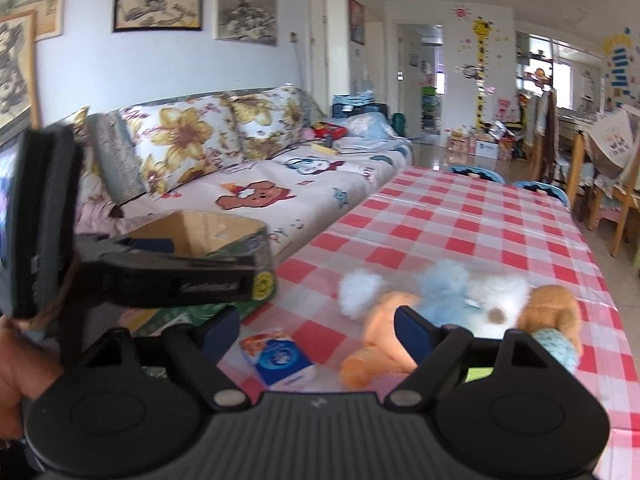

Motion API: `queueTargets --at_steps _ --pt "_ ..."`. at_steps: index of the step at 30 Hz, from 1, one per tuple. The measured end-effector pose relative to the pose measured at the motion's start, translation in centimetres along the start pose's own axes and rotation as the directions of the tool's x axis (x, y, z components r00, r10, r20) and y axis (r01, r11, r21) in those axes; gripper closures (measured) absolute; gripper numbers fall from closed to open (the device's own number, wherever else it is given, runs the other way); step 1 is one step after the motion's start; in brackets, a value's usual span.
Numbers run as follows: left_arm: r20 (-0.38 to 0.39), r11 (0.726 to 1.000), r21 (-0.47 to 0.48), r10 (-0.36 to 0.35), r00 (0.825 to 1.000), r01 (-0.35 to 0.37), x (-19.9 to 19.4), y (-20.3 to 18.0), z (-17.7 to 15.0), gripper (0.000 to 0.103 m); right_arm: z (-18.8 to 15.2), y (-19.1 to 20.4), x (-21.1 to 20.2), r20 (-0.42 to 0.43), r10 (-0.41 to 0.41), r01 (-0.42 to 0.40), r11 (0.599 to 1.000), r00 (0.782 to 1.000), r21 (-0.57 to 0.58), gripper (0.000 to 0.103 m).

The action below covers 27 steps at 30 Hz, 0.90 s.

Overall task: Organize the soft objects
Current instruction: 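Move both open tools back over the toys on the table, then grasp the teal fuzzy ball with the right tool while the left tool grasps the pink fuzzy ball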

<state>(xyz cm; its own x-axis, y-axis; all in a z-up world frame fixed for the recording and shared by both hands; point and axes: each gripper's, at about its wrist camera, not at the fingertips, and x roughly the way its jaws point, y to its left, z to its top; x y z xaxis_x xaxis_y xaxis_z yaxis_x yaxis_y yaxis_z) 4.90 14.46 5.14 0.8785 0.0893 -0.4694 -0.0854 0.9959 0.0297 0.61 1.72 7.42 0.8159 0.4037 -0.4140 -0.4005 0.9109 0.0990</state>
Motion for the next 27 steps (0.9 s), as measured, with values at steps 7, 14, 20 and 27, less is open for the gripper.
queueTargets --at_steps 7,14,20,27 --pt "-0.011 0.995 0.029 -0.098 0.995 0.099 -0.1 -1.2 -0.7 0.0 -0.2 -5.5 -1.0 0.012 -0.125 0.122 0.985 0.992 0.119 0.017" --pt "-0.067 0.965 0.101 -0.237 0.969 0.242 0.1 -3.8 -2.3 0.0 -1.3 -11.9 -1.6 -0.021 -0.258 0.255 0.932 0.966 0.259 0.013" --pt "-0.15 0.933 0.105 -0.326 0.933 0.343 0.6 -6.0 -4.0 0.0 -3.0 -16.4 -1.6 -0.072 -0.327 0.331 0.877 0.942 0.349 0.003" --pt "-0.198 0.912 0.114 -0.368 0.909 0.394 1.1 -8.4 -5.6 0.0 -4.9 -19.2 0.7 -0.144 -0.301 0.334 0.85 0.943 0.407 0.003"
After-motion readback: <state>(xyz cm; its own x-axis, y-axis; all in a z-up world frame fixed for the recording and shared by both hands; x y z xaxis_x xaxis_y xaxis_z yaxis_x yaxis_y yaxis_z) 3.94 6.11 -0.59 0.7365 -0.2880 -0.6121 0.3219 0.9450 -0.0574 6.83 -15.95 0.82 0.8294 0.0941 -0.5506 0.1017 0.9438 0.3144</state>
